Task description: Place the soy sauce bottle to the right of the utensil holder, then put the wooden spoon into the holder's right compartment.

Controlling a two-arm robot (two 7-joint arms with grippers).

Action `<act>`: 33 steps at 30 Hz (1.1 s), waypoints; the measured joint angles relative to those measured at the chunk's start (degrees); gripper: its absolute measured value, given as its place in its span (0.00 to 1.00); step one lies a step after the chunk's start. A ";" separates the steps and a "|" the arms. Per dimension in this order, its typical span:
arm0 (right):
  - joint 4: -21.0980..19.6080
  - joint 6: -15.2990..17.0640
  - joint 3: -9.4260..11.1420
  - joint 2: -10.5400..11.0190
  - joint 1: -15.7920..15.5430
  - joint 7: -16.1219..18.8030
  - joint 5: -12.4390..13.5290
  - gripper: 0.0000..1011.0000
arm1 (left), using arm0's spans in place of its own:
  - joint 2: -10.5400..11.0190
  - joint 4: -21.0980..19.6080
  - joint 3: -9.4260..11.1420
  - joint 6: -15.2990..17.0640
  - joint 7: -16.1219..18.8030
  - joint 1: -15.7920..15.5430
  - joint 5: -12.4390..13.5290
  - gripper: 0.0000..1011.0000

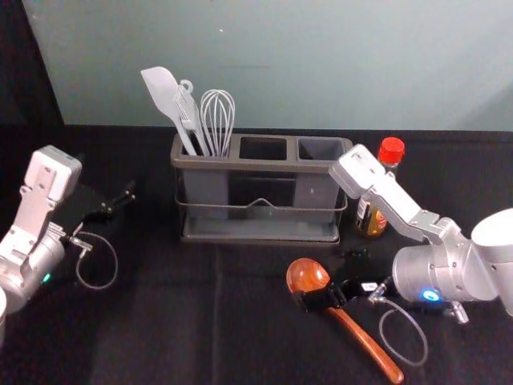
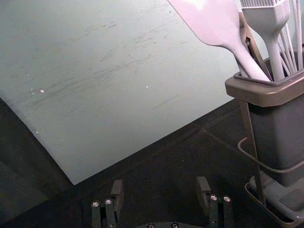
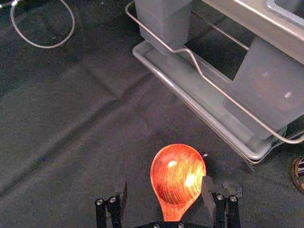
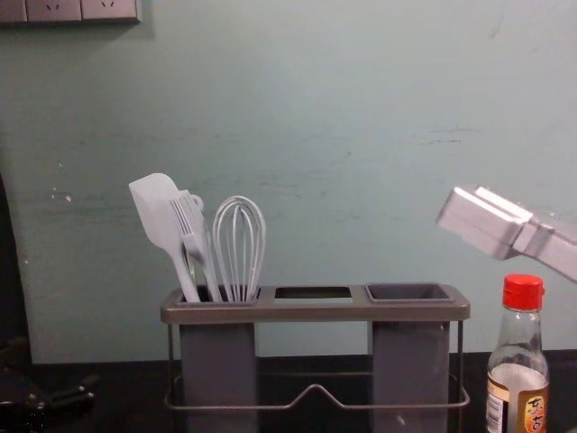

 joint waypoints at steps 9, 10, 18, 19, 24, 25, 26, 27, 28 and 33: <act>3.00 0.23 -0.51 -2.56 1.03 0.37 -1.65 0.99 | 0.00 0.00 0.00 0.00 0.00 0.00 0.00 0.99; 3.26 0.23 -0.57 -2.75 1.14 0.41 -1.85 0.99 | 0.00 0.00 0.00 0.00 0.00 0.00 0.00 0.99; 4.75 0.19 -0.96 -4.01 1.80 0.80 -3.69 0.99 | 0.00 0.00 0.00 0.00 0.00 0.00 0.00 0.99; 4.87 0.15 -1.00 -4.10 1.86 0.82 -3.89 0.99 | 0.00 0.00 0.00 -0.01 0.00 0.00 0.00 0.99; 5.29 -0.08 -1.06 -4.43 1.84 0.92 -5.09 0.99 | 0.00 0.00 0.00 0.00 0.00 0.00 0.00 0.99; 5.31 -0.13 -1.04 -4.46 1.80 1.00 -5.21 0.99 | 0.00 0.00 0.00 0.00 0.00 0.00 0.00 0.99; 5.43 -0.25 -1.02 -4.49 1.77 1.16 -5.54 0.99 | 0.00 0.00 0.00 0.00 0.00 0.00 0.00 0.99; 5.51 -0.32 -1.02 -4.51 1.76 1.19 -5.67 0.99 | 0.00 0.00 0.00 0.00 0.00 0.00 0.00 0.99; 5.61 -0.38 -1.02 -4.54 1.74 1.24 -5.86 0.99 | 0.00 0.00 0.00 0.00 0.00 0.00 0.00 0.99; 6.31 -0.53 -1.00 -4.88 1.72 1.67 -6.77 0.99 | 0.00 0.00 0.00 0.00 0.00 0.00 0.00 0.99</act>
